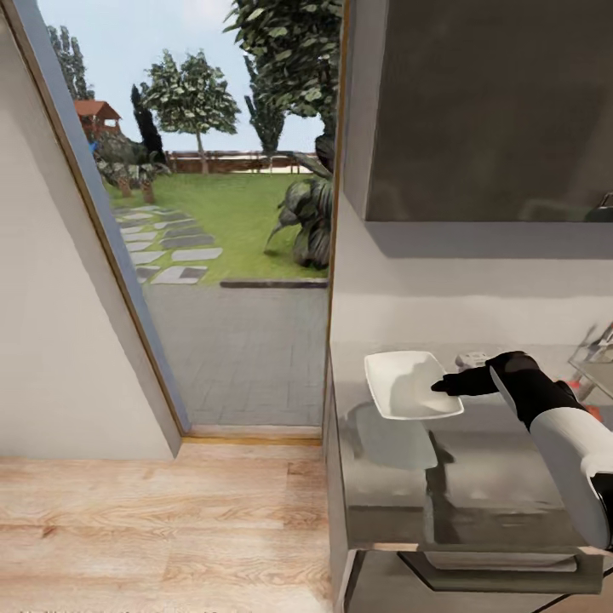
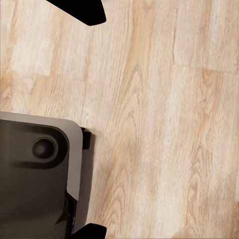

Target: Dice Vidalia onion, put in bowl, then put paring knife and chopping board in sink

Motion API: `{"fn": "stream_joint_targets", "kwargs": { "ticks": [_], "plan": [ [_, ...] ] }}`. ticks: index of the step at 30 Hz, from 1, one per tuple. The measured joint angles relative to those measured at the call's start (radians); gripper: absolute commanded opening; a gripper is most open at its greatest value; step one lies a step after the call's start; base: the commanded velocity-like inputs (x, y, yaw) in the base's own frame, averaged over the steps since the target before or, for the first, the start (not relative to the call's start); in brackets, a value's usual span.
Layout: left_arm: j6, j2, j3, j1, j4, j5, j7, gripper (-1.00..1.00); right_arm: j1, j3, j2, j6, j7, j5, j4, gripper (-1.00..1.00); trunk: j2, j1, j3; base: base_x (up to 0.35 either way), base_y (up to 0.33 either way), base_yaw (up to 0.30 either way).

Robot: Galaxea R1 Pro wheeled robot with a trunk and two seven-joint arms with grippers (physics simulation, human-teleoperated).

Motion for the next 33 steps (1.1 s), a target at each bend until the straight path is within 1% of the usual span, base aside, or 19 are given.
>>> {"fn": "stream_joint_targets", "kwargs": {
  "ticks": [7, 33],
  "plan": [
    [0.0, 0.0, 0.0, 0.0, 0.0, 0.0, 0.0, 1.0, 0.0, 0.0, 0.0, 0.0, 0.001, 0.0, 0.001, -1.0, 0.0, 0.0, 0.0, 0.0, 0.0, 0.049],
    [0.0, 0.0, 0.0, 0.0, 0.0, 0.0, 0.0, 1.0, 0.0, 0.0, 0.001, 0.0, -0.002, 0.001, 0.001, -1.0, 0.0, 0.0, 0.0, 0.0, 0.0, 0.001]
  ]
}}
